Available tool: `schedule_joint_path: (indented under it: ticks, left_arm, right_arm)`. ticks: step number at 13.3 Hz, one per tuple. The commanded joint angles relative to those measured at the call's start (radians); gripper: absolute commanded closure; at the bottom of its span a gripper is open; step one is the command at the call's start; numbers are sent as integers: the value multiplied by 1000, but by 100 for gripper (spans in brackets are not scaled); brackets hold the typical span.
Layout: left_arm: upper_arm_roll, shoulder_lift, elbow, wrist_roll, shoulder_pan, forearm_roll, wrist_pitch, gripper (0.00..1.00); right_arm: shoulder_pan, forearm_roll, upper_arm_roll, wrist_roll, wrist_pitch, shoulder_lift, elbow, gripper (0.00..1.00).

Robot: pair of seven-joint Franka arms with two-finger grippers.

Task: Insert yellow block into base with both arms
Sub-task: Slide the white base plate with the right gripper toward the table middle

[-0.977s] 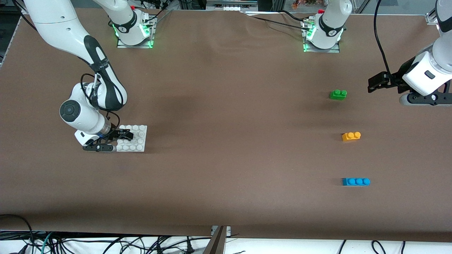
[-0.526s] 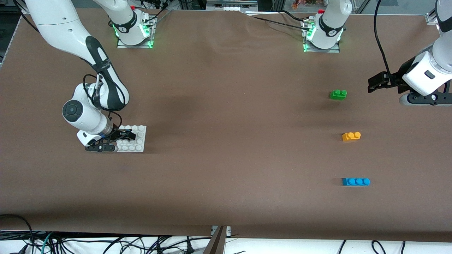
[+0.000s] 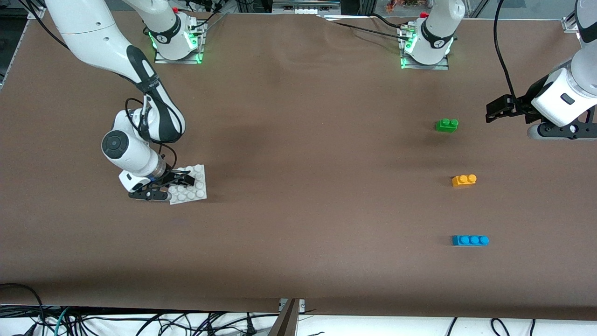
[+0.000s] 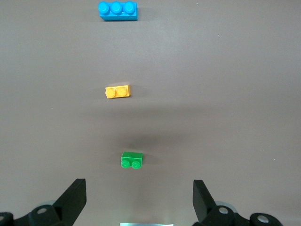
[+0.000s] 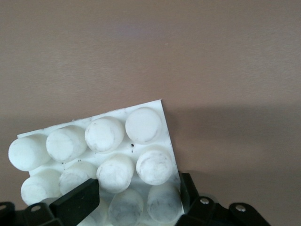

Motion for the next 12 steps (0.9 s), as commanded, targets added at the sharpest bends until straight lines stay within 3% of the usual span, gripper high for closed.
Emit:
schedule_joint_path:
  ticks: [1, 8, 12]
  left_arm:
    - [-5, -1, 4, 19, 7, -3, -11, 0]
    - [-5, -1, 4, 19, 7, -3, -11, 0]
    - [-5, -1, 4, 19, 7, -3, -11, 0]
  right_arm:
    - [46, 9, 3, 68, 18, -7, -14, 20]
    - [195, 6, 2, 277, 23, 5, 12, 20]
    - [308, 4, -4, 461, 21, 77, 110, 20]
